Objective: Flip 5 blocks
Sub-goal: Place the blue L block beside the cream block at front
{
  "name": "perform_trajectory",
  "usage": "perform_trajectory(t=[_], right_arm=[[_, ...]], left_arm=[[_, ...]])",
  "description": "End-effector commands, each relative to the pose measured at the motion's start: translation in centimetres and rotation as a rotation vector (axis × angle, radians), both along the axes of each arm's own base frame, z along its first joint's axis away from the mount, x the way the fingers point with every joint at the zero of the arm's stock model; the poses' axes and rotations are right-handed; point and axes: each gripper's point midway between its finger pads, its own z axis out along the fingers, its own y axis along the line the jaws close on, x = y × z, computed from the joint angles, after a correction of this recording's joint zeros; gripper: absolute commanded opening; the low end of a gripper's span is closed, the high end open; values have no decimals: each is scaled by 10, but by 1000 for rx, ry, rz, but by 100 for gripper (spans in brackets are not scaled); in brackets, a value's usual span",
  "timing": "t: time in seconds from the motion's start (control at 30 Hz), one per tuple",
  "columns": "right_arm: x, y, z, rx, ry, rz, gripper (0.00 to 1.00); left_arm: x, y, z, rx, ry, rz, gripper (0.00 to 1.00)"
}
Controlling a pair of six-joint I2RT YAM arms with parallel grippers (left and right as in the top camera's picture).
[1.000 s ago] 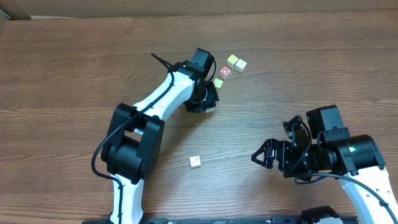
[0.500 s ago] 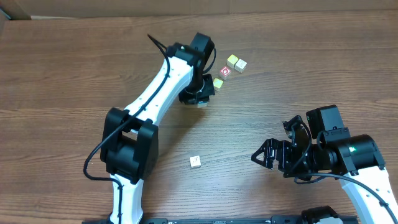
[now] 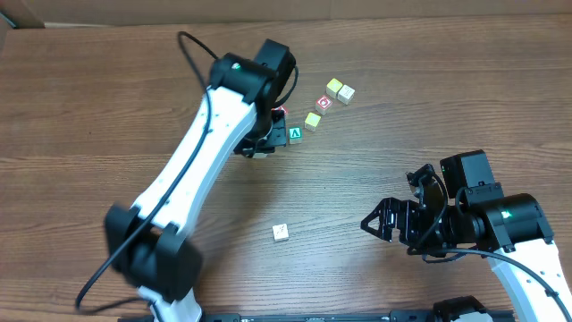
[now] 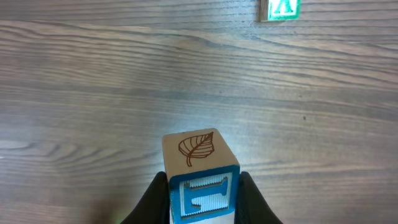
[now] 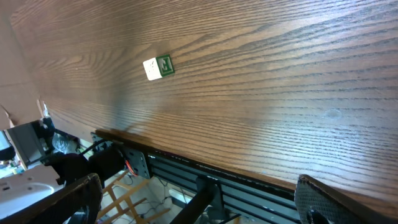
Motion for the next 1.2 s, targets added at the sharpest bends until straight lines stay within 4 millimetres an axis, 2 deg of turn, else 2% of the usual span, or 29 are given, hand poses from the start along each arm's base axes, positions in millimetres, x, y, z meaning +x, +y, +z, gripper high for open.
perform_trajectory(t=[0.0, 0.1, 0.27, 0.5, 0.6, 0.7, 0.8, 1.17], right_arm=[[2, 2, 5, 4, -25, 12, 100], [2, 2, 5, 4, -25, 12, 100], [3, 2, 5, 5, -28, 12, 100], [5, 2, 6, 7, -40, 12, 100], [5, 2, 6, 7, -39, 12, 100], [5, 2, 6, 7, -39, 12, 100], [4, 2, 6, 7, -34, 12, 100], [0, 1, 5, 3, -17, 12, 100]], left_arm=[[-22, 14, 13, 25, -43, -22, 5], [-45, 22, 5, 6, -46, -17, 5], [-87, 28, -24, -77, -30, -19, 4], [-146, 26, -85, -204, 90, -33, 4], [-166, 26, -112, -226, 153, -33, 5], [-173, 23, -129, -243, 161, -44, 5], [-173, 22, -138, -253, 152, -36, 4], [-154, 11, -158, -295, 65, -50, 5]])
